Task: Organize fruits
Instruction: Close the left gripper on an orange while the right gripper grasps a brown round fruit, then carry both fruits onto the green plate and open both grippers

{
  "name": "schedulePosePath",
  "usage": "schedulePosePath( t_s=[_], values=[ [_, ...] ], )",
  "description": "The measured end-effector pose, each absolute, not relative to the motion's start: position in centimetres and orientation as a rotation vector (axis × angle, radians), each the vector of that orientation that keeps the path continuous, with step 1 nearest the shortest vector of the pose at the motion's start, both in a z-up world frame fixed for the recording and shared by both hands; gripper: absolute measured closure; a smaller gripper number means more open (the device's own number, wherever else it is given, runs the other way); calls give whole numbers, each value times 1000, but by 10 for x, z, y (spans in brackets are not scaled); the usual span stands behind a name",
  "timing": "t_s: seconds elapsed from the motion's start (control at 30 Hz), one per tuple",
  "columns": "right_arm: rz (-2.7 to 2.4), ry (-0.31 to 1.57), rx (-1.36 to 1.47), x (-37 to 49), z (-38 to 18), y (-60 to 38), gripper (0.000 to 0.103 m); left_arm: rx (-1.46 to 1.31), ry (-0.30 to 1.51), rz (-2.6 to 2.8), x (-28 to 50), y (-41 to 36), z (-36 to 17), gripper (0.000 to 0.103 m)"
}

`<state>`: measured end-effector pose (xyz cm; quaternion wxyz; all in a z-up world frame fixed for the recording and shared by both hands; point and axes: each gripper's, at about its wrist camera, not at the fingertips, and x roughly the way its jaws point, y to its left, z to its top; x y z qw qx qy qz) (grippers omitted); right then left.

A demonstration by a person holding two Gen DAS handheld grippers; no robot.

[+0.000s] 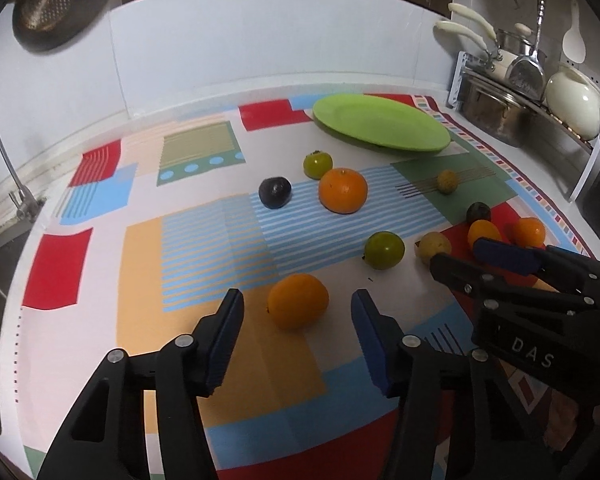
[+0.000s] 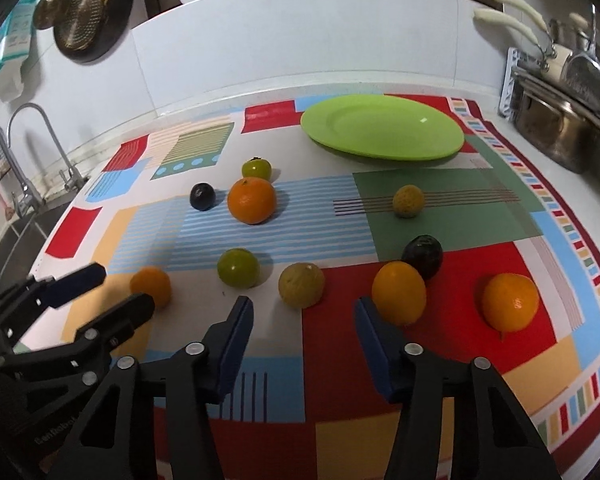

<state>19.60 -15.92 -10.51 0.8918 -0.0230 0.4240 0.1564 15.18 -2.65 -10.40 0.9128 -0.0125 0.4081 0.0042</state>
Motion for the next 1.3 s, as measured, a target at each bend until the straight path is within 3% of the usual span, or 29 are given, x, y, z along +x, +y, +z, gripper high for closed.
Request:
schedulePosePath(
  t_s=[0.4,0.57,1.3],
  values=[
    [337,921,-58,212,-120,-154,68,-71,884,2,163,-23,-114,67],
    [339,907,-85,212,-121,-150,73,-81,886,-5,166,-21,-114,67],
    [386,791,-50,191,-65,-161,74,-23,751,-97,159,-43,-54,67]
  ],
)
